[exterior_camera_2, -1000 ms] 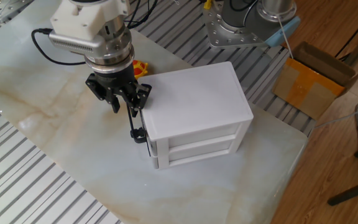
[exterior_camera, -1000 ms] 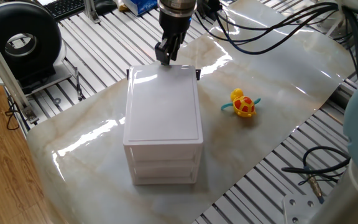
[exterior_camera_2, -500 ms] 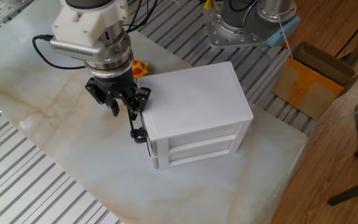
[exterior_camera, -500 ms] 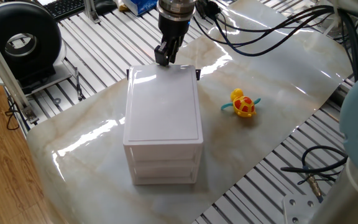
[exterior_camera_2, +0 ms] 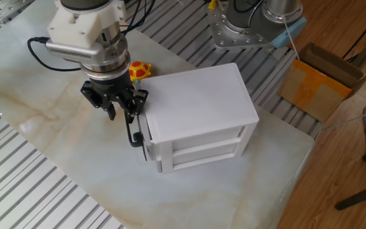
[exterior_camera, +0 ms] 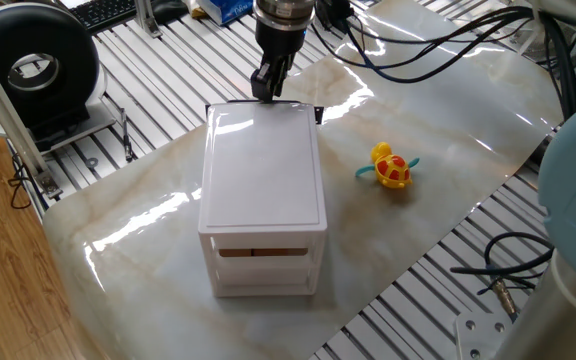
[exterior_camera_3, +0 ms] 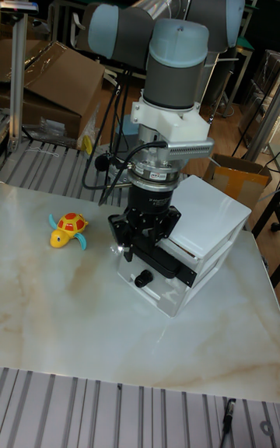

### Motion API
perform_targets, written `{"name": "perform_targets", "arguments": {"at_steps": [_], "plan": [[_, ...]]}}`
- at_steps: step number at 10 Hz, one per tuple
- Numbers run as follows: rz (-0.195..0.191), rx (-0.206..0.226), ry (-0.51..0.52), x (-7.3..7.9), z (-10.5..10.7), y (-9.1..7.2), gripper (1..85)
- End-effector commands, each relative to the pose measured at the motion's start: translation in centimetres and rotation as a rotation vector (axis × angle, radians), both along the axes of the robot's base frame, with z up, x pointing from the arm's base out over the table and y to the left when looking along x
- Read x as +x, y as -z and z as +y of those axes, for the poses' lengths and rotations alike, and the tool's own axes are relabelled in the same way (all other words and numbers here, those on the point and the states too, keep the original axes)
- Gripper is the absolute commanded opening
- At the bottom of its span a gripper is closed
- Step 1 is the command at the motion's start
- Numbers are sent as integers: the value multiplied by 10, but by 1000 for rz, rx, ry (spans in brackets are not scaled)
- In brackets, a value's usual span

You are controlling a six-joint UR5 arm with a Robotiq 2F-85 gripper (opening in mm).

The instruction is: Take something out of a drawer

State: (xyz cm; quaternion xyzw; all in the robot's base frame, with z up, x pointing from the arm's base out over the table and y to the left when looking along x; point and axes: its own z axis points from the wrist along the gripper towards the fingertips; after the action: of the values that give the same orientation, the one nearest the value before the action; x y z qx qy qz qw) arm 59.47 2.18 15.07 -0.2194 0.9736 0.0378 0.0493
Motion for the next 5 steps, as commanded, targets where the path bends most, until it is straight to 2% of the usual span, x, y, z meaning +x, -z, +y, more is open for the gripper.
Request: {"name": "perform_targets", "arguments": {"at_steps": [1,3,5], "plan": [[-6,10,-3,2,1,-3,430],[-3,25,-3,0,5,-5,430],[2,44,8,-8,15,-15,430]]}}
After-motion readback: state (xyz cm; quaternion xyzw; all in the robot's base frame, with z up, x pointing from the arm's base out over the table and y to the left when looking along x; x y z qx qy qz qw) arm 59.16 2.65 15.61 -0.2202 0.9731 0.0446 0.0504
